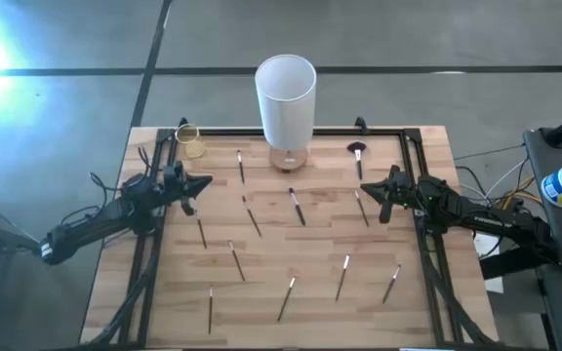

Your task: Pick & Place Makeup Brushes

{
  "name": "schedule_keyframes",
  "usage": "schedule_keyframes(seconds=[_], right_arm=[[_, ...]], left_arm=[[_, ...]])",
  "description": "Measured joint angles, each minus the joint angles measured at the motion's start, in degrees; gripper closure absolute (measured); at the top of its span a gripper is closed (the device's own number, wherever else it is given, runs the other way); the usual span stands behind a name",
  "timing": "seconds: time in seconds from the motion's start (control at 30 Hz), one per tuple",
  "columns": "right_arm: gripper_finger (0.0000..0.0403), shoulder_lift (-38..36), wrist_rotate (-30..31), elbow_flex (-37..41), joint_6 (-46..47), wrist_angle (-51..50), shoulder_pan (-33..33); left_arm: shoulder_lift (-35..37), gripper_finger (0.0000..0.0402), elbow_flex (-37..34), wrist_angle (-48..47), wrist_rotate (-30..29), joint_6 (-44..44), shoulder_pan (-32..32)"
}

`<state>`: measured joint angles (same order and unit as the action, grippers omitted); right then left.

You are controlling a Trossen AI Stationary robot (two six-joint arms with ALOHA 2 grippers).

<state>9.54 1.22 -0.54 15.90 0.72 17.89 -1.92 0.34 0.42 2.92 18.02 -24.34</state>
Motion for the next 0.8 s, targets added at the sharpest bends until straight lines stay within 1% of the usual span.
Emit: schedule_keyframes(seconds=[0.7, 0.77, 0.8], right_arm=[[0.0394, 0.0, 0.01, -0.01, 0.0, 0.0, 0.01], [0.0394, 0.0, 0.01, 0.0, 0.0, 0.01, 0.01], [0.0394, 0.0, 0.01, -0.02, 0.0, -0.01, 0.0]], left_arm=[[-0.01, 0.0401, 0.0, 0.85, 0.13, 0.09, 0.0], [-0.03, 0.0401, 0.0, 2.78, 0.69, 2.83, 0.02], [-0.03, 0.0401, 0.0, 4.95, 0.8, 6.37, 0.0]])
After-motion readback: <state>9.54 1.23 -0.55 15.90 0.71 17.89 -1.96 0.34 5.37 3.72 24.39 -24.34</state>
